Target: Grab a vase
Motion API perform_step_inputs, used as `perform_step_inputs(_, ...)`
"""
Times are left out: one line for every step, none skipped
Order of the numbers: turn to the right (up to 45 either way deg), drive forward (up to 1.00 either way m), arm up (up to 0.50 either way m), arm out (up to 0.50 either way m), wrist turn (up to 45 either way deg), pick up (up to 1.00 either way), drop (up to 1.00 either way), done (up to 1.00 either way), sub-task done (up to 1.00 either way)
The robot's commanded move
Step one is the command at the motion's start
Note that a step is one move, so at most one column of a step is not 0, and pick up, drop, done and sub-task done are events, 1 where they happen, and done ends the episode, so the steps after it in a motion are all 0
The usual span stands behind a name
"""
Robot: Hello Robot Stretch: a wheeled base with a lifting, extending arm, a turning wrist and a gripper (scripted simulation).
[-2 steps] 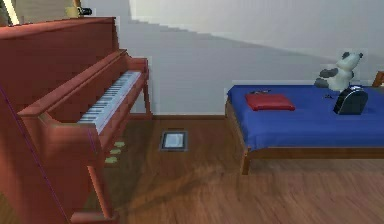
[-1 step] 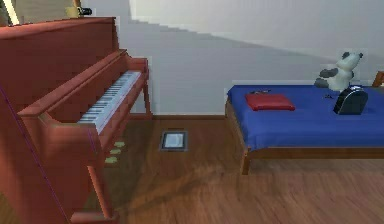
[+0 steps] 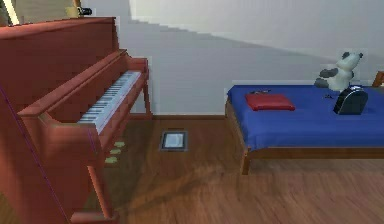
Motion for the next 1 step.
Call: perform_step_inputs(0.0, 0.00, 0.00, 0.00, 39.0, 0.00, 0.00, 0.00, 0.00)
